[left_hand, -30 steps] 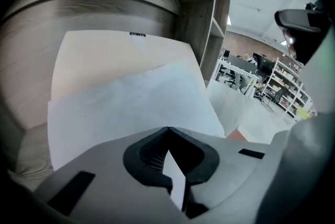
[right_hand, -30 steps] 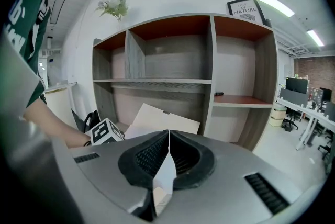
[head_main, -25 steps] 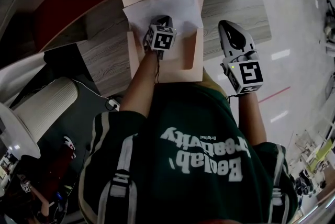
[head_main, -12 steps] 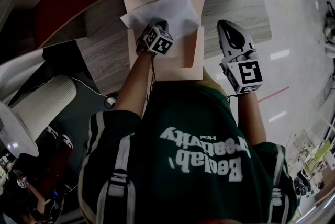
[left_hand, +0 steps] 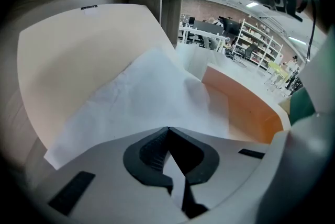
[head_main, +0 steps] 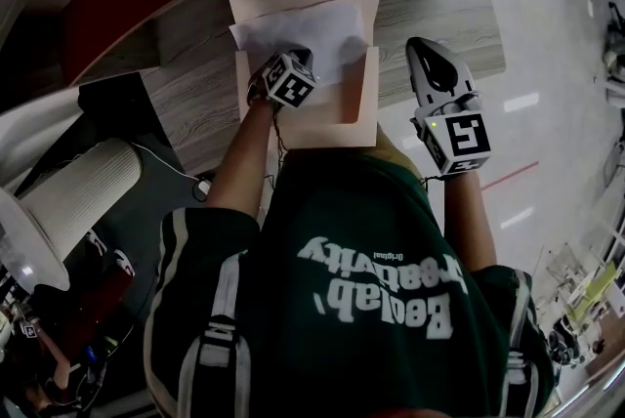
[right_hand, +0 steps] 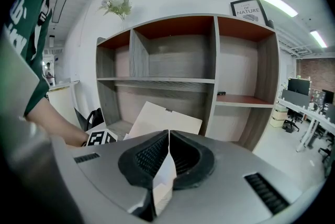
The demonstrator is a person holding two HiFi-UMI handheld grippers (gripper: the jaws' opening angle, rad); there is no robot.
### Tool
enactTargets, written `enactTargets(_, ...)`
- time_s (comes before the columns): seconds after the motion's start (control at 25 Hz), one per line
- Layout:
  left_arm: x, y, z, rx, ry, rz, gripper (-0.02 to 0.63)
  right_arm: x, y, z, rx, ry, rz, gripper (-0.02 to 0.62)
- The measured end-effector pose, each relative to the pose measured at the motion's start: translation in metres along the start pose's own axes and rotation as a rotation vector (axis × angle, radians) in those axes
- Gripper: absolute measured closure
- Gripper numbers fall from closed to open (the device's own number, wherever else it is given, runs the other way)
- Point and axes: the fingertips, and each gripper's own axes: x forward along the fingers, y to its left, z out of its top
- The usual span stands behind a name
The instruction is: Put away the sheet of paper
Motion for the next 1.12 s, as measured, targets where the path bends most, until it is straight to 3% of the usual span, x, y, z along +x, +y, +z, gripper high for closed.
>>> enactTargets(0.12, -0.005, -0.005, -0.003, -0.001, 0.001, -0.006, 0.588, -0.001, 0.001, 0.001, -0.003, -0.003, 0.002, 0.56)
enactTargets(0.32, -0.018, 0.009, 0.013, -0.069, -0.074, 0.079, 0.588, -0.001, 0.001, 0.0, -0.004, -0.002, 0.009, 0.56)
enactTargets(0.56, -0.013, 0.028, 0.022, -0.086, -0.072, 0.136, 0.588, -0.002, 0.007, -0.002, -0.012, 0.002, 0.026, 0.56)
enactTargets(0.88, 0.004, 0.015, 0.006, -0.088, -0.011, 0.13, 0.588, -0.005, 0.005, -0.001, -0.009, -0.01, 0.024, 0.56)
enactTargets(1.12, 0.003, 0.0, 0.0, -0.029, 0.013, 0.111, 0.588, -0.006, 0.004, -0.003, 0.005, -0.01, 0.028, 0.56)
